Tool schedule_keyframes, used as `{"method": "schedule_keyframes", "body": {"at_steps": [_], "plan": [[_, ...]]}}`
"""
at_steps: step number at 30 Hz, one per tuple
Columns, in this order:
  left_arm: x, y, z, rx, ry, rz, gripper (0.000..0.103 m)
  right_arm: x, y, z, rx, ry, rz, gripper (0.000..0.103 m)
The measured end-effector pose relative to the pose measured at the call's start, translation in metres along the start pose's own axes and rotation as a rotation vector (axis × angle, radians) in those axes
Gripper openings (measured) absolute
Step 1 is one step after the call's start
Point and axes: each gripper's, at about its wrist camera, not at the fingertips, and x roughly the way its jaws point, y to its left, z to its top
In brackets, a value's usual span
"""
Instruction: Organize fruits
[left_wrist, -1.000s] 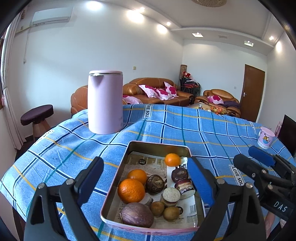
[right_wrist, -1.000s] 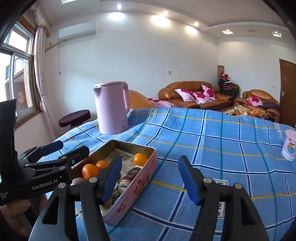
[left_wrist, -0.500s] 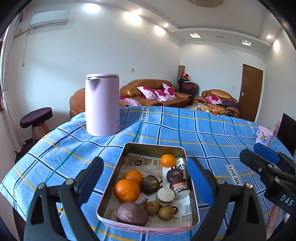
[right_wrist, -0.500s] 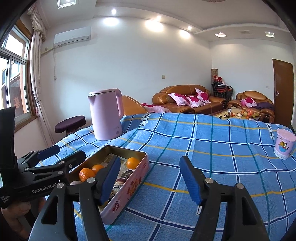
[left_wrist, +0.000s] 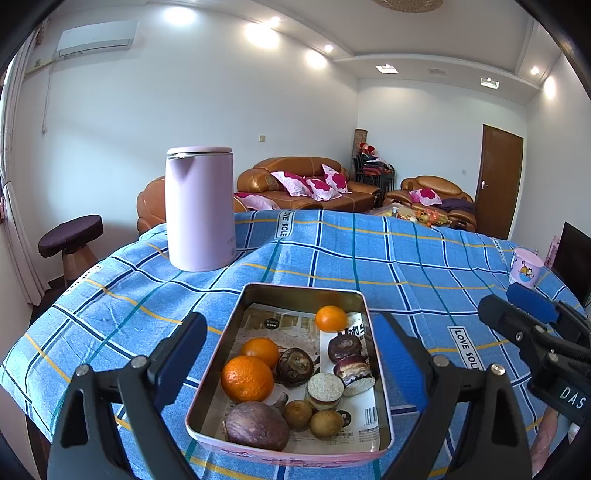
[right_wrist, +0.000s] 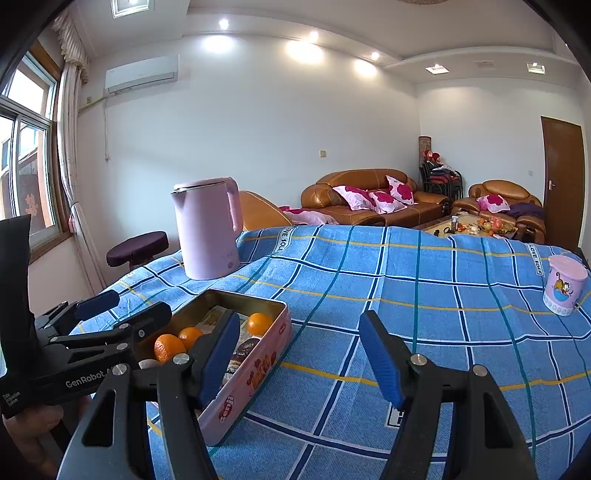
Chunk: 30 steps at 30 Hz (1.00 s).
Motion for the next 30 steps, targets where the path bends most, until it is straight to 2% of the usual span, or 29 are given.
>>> {"method": "schedule_keyframes", "body": {"at_steps": [18, 22, 30], "plan": [[-0.004, -0.009, 0.002, 0.03, -0.01, -0.025, 0.094, -0.003, -0.009, -0.002, 0.024, -0.015, -0.015, 0.069], [-0.01, -0.013, 0.003, 0.036, -0.029, -0.027, 0.101, -0.005, -0.012, -0.003, 0.032, -0.017, -0.021, 0.069], [-0.01, -0.018, 0.004, 0.04, -0.028, -0.023, 0.101, -0.004, -0.015, -0.007, 0.034, -0.012, -0.026, 0.069]]}}
